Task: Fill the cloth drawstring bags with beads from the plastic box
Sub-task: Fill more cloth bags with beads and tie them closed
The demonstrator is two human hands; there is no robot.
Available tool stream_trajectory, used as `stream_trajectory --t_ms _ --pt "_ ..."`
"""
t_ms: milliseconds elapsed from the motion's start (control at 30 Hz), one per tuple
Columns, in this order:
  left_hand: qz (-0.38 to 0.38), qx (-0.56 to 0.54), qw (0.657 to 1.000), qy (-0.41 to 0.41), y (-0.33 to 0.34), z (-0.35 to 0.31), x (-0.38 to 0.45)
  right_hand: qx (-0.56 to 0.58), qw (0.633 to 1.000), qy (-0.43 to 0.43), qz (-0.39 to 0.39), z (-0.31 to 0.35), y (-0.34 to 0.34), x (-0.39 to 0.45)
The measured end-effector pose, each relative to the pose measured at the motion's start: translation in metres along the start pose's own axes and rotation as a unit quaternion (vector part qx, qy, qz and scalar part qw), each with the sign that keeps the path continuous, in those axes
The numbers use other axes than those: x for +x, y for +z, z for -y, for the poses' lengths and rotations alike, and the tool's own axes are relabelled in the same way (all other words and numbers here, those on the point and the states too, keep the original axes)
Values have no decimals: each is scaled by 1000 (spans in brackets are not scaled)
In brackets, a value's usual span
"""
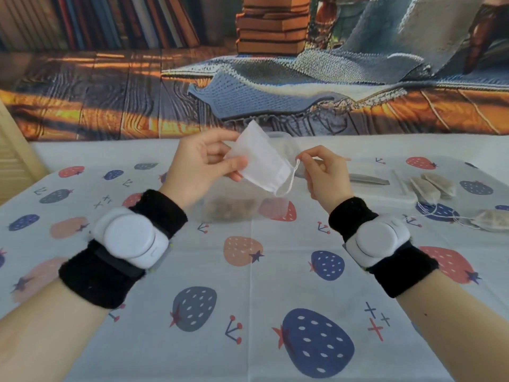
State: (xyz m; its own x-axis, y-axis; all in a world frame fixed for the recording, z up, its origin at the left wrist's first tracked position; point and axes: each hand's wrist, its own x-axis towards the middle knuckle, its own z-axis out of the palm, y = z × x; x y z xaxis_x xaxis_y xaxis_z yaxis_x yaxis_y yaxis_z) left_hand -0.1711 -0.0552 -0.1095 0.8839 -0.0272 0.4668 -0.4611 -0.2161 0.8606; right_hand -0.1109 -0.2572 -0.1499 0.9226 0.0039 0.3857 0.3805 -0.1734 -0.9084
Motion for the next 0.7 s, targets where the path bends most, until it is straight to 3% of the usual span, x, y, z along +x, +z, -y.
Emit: stream_trajectory --t_ms 167,333,500,700 --pt "9 -35 998 -50 12 25 -35 42 992 61 102 1 -1 -43" --pt "14 -33 994 -104 25 60 -60 14 975 124 184 -26 -5 -61" --pt "-4 -58 988 -143 31 80 -62 3 972 151 179 -46 -5 -64" --pt "-3 -32 989 -144 29 93 -67 -45 980 85 177 -49 -1 -68"
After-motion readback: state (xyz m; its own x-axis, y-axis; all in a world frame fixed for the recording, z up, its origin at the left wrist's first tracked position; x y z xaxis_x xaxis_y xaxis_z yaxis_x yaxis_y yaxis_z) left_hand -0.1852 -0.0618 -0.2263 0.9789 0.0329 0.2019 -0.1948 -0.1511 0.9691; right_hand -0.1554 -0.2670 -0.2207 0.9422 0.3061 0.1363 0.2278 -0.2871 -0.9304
